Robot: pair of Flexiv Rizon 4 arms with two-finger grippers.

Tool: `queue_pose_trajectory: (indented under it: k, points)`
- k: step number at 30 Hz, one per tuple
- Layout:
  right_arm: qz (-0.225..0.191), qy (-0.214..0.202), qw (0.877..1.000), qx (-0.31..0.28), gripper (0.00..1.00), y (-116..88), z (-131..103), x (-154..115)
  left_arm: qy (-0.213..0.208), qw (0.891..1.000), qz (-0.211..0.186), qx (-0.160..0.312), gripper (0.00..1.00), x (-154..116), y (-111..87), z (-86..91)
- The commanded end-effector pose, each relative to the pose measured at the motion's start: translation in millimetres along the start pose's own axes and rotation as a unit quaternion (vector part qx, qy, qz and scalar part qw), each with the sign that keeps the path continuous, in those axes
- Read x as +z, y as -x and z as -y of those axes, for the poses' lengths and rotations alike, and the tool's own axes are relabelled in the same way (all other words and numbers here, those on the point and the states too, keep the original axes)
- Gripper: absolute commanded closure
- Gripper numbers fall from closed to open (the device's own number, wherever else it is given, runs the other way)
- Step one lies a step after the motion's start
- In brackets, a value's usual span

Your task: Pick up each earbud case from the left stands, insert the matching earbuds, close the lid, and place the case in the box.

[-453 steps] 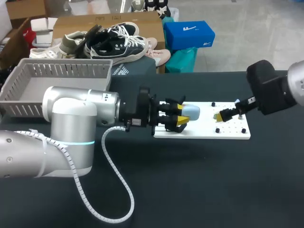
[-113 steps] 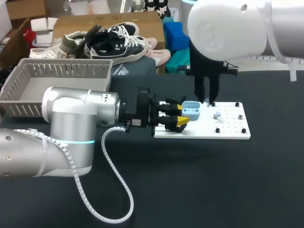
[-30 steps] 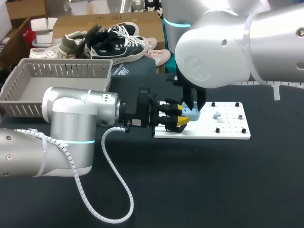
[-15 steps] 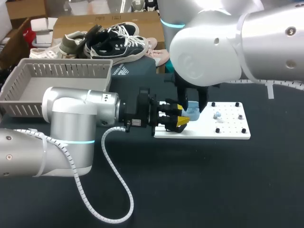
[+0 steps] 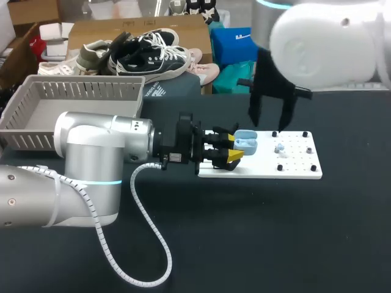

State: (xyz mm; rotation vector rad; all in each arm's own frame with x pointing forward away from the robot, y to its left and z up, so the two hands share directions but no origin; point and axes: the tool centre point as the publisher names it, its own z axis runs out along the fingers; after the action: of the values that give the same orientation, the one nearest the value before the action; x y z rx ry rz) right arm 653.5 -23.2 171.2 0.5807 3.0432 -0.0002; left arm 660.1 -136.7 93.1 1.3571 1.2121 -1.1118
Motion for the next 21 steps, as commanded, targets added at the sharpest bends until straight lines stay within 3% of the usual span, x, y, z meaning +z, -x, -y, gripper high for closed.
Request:
queue_pose_trajectory:
  k: [1, 4, 9, 12, 21]
  points:
    - [0.019, 0.079, 0.997, -0.003, 0.48, 0, 41, 8, 0.002, 1.0, 0.001, 0.001, 1.0, 0, -0.5, 1.1]
    - [0.029, 0.092, 0.995, -0.002, 0.38, 9, 49, 13, 0.002, 1.0, 0.001, 0.001, 1.0, 0, -0.5, 1.1]
    - [0.035, 0.109, 0.993, 0.006, 0.33, 23, 57, 22, 0.002, 1.0, 0.001, 0.001, 1.0, 0, -0.5, 1.1]
    - [0.037, 0.115, 0.993, 0.001, 0.13, 28, 58, 28, 0.002, 1.0, 0.001, 0.001, 1.0, 0, -0.5, 1.1]
    - [0.029, 0.136, 0.99, -0.008, 0.16, 36, 46, 47, 0.002, 1.0, 0.001, 0.001, 1.0, 0, -0.5, 1.1]
